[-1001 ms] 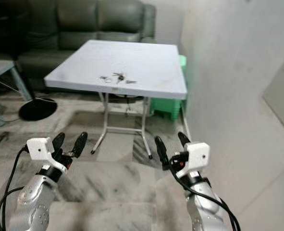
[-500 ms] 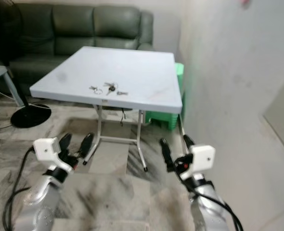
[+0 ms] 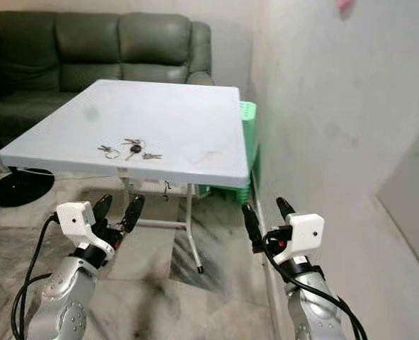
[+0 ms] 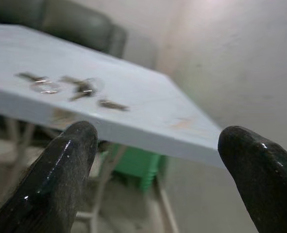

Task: Hang keys on a hook

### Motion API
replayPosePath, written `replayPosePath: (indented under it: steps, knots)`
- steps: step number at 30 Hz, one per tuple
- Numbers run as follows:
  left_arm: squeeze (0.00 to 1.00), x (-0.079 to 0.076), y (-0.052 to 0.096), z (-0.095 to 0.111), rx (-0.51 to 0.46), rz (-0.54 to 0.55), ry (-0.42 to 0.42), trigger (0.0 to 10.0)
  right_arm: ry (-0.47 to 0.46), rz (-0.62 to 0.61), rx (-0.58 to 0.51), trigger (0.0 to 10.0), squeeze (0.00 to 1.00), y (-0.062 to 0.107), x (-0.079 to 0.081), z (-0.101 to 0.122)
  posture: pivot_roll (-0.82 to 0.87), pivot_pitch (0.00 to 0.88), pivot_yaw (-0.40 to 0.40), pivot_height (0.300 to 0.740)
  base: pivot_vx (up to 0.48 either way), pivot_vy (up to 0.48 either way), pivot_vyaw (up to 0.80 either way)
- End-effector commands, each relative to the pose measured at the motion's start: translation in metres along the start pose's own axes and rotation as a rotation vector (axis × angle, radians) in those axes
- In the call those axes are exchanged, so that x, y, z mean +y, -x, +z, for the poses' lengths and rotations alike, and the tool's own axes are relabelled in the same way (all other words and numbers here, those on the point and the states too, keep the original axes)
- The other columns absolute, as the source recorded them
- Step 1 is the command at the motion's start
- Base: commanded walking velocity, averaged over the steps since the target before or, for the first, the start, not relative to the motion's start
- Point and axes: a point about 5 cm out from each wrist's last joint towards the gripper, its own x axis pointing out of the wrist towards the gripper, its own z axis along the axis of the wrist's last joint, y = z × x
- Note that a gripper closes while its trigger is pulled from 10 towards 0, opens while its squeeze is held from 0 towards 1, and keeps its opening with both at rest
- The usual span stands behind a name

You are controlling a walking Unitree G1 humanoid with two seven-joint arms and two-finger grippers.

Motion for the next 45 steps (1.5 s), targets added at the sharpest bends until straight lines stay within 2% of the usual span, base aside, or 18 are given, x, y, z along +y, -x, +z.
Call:
replayPosePath:
  steps: [1,19,37,45]
  knots:
    - [0.0,-0.0057,-0.004,0.002,-0.009,-0.019,-0.002,10.0,0.011,-0.014,-0.006,10.0,0.0,0.0018,-0.0059,0.0028,0.0,0.0,-0.034,0.74,0.431,0.0,0.0]
    - [0.0,-0.0067,-0.0047,0.0008,-0.003,-0.017,0.002,10.0,0.009,-0.006,-0.009,10.0,0.0,0.0001,-0.0053,0.0026,0.01,0.0,-0.036,0.74,0.306,0.365,0.0]
    - [0.0,-0.0083,-0.0041,-0.0003,-0.004,-0.019,0.006,10.0,0.011,0.001,-0.008,10.0,0.0,0.0015,-0.0049,0.0034,0.0,0.0,-0.04,0.74,0.0,0.429,0.0]
    - [0.0,-0.0082,-0.0035,-0.0002,-0.005,-0.018,-0.002,10.0,0.013,0.002,-0.005,10.0,0.0,0.0014,-0.005,0.0038,0.01,0.0,-0.041,0.74,0.277,0.359,0.0]
